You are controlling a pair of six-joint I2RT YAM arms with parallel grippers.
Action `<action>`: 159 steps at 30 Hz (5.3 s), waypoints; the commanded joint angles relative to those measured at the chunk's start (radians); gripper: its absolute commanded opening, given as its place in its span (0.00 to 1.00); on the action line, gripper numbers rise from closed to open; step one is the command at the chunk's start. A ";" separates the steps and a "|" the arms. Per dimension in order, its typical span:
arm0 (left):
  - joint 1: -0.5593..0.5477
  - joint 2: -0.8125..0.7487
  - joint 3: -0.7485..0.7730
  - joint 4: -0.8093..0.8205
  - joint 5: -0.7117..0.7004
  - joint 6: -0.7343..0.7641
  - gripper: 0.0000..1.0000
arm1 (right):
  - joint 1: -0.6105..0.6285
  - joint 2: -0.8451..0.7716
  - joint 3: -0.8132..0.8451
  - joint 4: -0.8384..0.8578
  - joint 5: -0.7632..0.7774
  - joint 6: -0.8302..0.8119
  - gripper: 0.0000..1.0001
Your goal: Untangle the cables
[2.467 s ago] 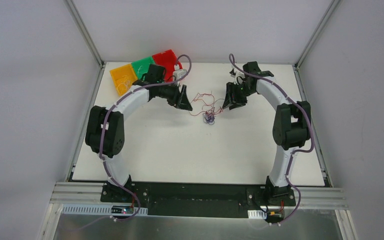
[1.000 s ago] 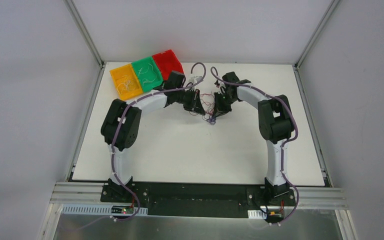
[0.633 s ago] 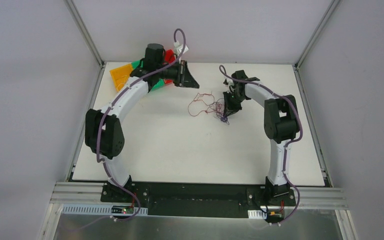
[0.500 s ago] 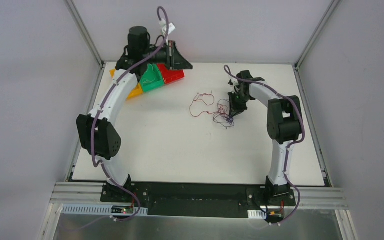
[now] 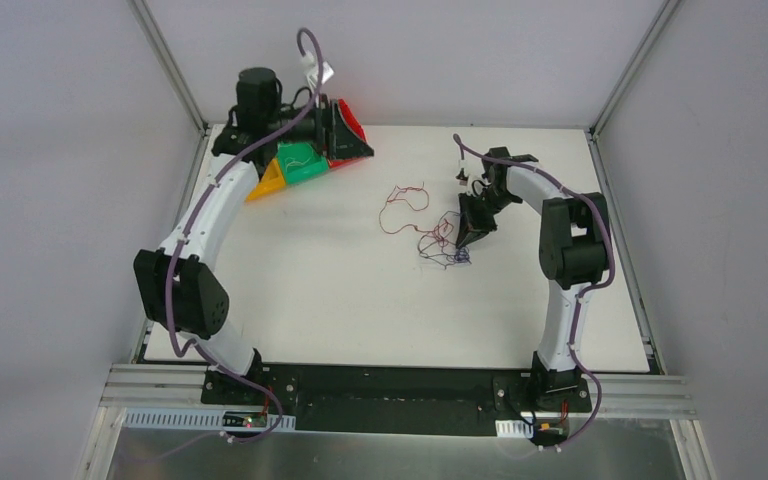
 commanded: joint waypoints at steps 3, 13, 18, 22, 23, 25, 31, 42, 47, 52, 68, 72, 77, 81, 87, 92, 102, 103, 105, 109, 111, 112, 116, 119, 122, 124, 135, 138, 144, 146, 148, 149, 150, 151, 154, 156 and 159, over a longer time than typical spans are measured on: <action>-0.148 0.072 -0.255 -0.109 -0.079 0.349 0.85 | 0.034 -0.064 0.029 -0.040 -0.206 0.070 0.00; -0.350 0.276 -0.234 -0.110 -0.177 0.740 0.87 | 0.052 -0.060 0.023 -0.036 -0.167 0.076 0.00; -0.373 0.357 -0.190 -0.109 -0.278 0.771 0.86 | 0.057 -0.065 0.010 -0.034 -0.148 0.065 0.00; -0.360 0.328 -0.194 -0.110 -0.332 0.761 0.84 | 0.057 -0.071 0.001 -0.035 -0.098 0.047 0.00; -0.345 0.312 -0.203 -0.108 -0.323 0.740 0.82 | 0.057 -0.073 -0.004 -0.034 -0.083 0.041 0.00; -0.307 0.286 -0.220 -0.092 -0.289 0.655 0.77 | 0.056 -0.075 -0.013 -0.029 -0.058 0.036 0.00; -0.243 0.306 -0.236 0.005 -0.275 0.450 0.67 | 0.056 -0.084 -0.038 -0.001 -0.042 0.049 0.01; -0.260 0.467 -0.055 0.091 -0.313 0.235 0.68 | 0.036 -0.084 -0.034 -0.023 -0.045 0.056 0.33; -0.281 0.519 -0.024 0.102 -0.306 0.167 0.65 | 0.024 -0.094 -0.032 -0.053 -0.051 0.055 0.40; -0.296 0.546 -0.033 0.102 -0.318 0.098 0.62 | 0.026 -0.105 -0.047 -0.081 -0.062 0.067 0.47; -0.327 0.534 -0.061 0.104 -0.337 0.039 0.39 | 0.048 -0.077 -0.098 -0.041 0.123 0.091 0.31; -0.327 0.517 -0.088 0.102 -0.331 0.022 0.55 | 0.046 -0.092 -0.105 -0.053 0.079 0.081 0.30; -0.339 0.492 -0.122 0.108 -0.300 0.023 0.59 | 0.046 -0.104 -0.118 -0.062 0.036 0.069 0.34; -0.344 0.504 -0.122 0.119 -0.323 0.006 0.64 | 0.046 -0.117 -0.124 -0.076 0.040 0.049 0.40; -0.344 0.513 -0.118 0.182 -0.320 -0.037 0.42 | 0.044 -0.133 -0.146 -0.084 0.074 0.034 0.31; -0.344 0.535 -0.102 0.209 -0.293 -0.075 0.34 | 0.038 -0.138 -0.155 -0.084 0.087 0.031 0.30; -0.347 0.593 -0.082 0.240 -0.287 -0.142 0.39 | 0.026 -0.155 -0.163 -0.131 0.104 -0.003 0.36; -0.347 0.596 -0.083 0.240 -0.289 -0.145 0.38 | 0.025 -0.157 -0.164 -0.139 0.106 -0.011 0.37; -0.347 0.598 -0.084 0.242 -0.289 -0.148 0.38 | 0.024 -0.164 -0.170 -0.150 0.110 -0.024 0.39; -0.349 0.601 -0.078 0.255 -0.269 -0.160 0.39 | 0.023 -0.177 -0.168 -0.176 0.104 -0.043 0.44; -0.352 0.601 -0.075 0.265 -0.254 -0.167 0.36 | 0.023 -0.178 -0.168 -0.185 0.097 -0.047 0.44; -0.352 0.601 -0.073 0.271 -0.242 -0.173 0.33 | 0.024 -0.175 -0.163 -0.196 0.090 -0.051 0.44; -0.352 0.559 -0.077 0.298 -0.183 -0.134 0.08 | 0.016 -0.174 -0.142 -0.256 0.058 -0.085 0.44; -0.350 0.512 -0.089 0.305 -0.183 -0.102 0.00 | 0.011 -0.183 -0.152 -0.269 0.060 -0.110 0.42; -0.344 0.477 -0.093 0.322 -0.174 -0.127 0.00 | 0.010 -0.163 -0.159 -0.239 0.106 -0.098 0.25; -0.335 0.449 -0.102 0.360 -0.164 -0.159 0.00 | 0.005 -0.147 -0.156 -0.214 0.143 -0.087 0.13; -0.194 0.229 0.020 0.362 -0.126 -0.270 0.00 | -0.052 -0.159 -0.174 -0.223 0.243 -0.157 0.00; -0.164 0.195 0.099 0.372 -0.096 -0.314 0.00 | -0.061 -0.150 -0.183 -0.213 0.269 -0.165 0.00; -0.131 0.164 0.262 0.385 -0.080 -0.376 0.00 | -0.083 -0.129 -0.162 -0.219 0.271 -0.176 0.00; -0.120 0.167 0.319 0.376 -0.086 -0.386 0.00 | -0.098 -0.144 -0.133 -0.245 0.186 -0.186 0.07; -0.111 0.175 0.374 0.381 -0.088 -0.416 0.00 | -0.106 -0.165 -0.107 -0.249 0.134 -0.185 0.02; -0.109 0.178 0.407 0.377 -0.089 -0.417 0.00 | -0.105 -0.174 -0.101 -0.247 0.125 -0.192 0.00; -0.107 0.180 0.441 0.369 -0.089 -0.411 0.00 | -0.106 -0.183 -0.099 -0.245 0.120 -0.202 0.00; -0.107 0.185 0.475 0.362 -0.090 -0.400 0.00 | -0.106 -0.188 -0.099 -0.240 0.122 -0.209 0.00; -0.097 0.202 0.594 0.338 -0.108 -0.369 0.00 | -0.106 -0.174 -0.095 -0.229 0.171 -0.212 0.00; -0.078 0.233 0.704 0.311 -0.134 -0.354 0.00 | -0.107 -0.152 -0.094 -0.227 0.218 -0.221 0.00; -0.045 0.289 0.907 0.249 -0.195 -0.303 0.00 | -0.112 -0.130 -0.108 -0.211 0.274 -0.233 0.00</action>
